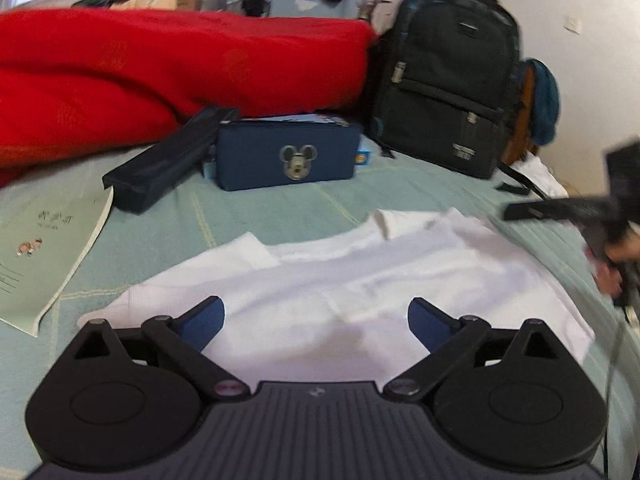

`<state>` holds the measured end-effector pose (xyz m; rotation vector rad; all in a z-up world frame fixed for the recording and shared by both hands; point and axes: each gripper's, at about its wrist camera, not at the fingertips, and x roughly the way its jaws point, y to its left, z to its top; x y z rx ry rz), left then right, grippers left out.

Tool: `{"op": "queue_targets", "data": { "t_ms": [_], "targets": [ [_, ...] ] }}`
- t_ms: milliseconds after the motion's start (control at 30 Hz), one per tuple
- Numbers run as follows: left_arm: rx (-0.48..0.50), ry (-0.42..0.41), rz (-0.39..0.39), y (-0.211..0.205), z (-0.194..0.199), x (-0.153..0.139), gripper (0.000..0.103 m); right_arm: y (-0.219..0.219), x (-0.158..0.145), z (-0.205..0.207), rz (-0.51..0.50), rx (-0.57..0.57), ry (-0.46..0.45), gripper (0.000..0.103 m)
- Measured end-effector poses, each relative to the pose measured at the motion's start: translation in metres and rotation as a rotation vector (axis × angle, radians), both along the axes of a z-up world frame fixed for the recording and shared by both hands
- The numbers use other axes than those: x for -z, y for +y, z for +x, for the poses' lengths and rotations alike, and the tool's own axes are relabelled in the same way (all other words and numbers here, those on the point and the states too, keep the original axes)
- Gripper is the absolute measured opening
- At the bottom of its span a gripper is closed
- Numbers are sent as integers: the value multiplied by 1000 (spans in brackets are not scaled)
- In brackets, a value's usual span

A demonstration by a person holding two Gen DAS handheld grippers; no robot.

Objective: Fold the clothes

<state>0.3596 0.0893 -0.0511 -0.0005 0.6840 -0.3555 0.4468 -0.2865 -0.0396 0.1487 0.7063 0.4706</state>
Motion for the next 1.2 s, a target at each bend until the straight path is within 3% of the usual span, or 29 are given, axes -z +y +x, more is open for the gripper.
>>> {"op": "queue_targets", "data": {
  "t_ms": [33, 200, 300, 433, 500, 567, 633, 700, 900, 1033, 1200],
  "targets": [
    [10, -7, 16, -1, -6, -1, 98, -2, 4, 5, 9, 4, 30, 56],
    [36, -13, 76, 2, -34, 2, 98, 12, 30, 16, -48, -3, 87, 51],
    [14, 9, 86, 10, -40, 7, 98, 15, 28, 10, -67, -1, 53, 14],
    [1, 3, 57, 19, -40, 5, 98, 5, 13, 6, -67, 28, 14, 11],
    [-16, 12, 34, 22, -35, 5, 98, 5, 18, 11, -85, 30, 59, 13],
    [-22, 11, 14, 23, -30, 5, 98, 6, 21, 12, -110, 45, 79, 25],
    [-22, 3, 4, 22, -25, 4, 98, 5, 15, 6, -108, 76, 56, 43],
    [-31, 25, -37, 24, -12, 9, 97, 6, 2, -6, -86, 65, 6, 50],
    [-64, 106, -177, 30, 33, 27, 97, 31, -12, -29, -115, -31, -17, 61],
    [-140, 110, -170, 39, 51, 35, 93, 33, -13, -42, -114, -52, -19, 65],
    [-174, 69, -48, 35, 38, 11, 93, 29, -14, -65, -136, -52, -12, 66]
  ]
}}
